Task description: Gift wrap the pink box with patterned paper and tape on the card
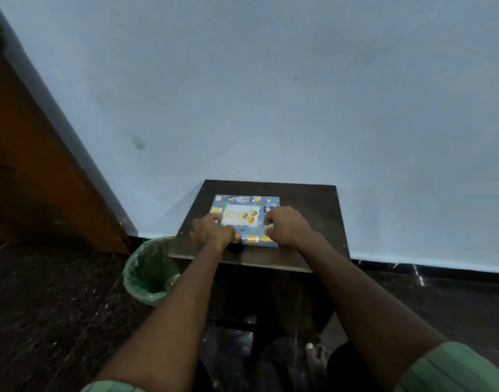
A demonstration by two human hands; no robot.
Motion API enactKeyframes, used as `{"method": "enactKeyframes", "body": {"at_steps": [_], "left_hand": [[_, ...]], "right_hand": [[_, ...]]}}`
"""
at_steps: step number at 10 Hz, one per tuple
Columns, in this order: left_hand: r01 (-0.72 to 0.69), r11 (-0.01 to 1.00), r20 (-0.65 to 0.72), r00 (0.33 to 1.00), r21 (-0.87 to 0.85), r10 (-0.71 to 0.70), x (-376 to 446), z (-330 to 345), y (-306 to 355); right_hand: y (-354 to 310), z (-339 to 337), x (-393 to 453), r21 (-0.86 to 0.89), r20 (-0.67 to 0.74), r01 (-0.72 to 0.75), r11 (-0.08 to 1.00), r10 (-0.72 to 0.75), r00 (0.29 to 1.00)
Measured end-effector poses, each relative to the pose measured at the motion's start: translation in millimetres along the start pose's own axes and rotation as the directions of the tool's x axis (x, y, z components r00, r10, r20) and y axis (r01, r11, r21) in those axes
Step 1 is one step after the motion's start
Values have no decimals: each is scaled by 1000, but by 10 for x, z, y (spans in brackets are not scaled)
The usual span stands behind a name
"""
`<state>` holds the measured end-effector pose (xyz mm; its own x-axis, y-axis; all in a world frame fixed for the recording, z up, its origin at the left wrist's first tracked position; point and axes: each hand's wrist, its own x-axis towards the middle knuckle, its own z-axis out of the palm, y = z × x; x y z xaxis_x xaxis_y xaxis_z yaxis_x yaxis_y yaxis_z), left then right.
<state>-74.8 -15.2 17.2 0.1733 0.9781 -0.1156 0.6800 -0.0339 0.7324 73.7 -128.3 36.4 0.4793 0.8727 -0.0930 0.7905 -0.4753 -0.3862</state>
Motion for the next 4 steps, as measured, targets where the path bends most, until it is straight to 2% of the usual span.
{"method": "enactKeyframes", "body": {"at_steps": [2,4], "left_hand": [[-64,998,68,996,-19,65,-254,408,217],[-178,972,63,983,151,170,-342,483,275]], "right_hand": [[413,-88,-116,-33,-88,-114,993,111,990],[431,-75,-150,-77,-127,-136,988,125,984]]}}
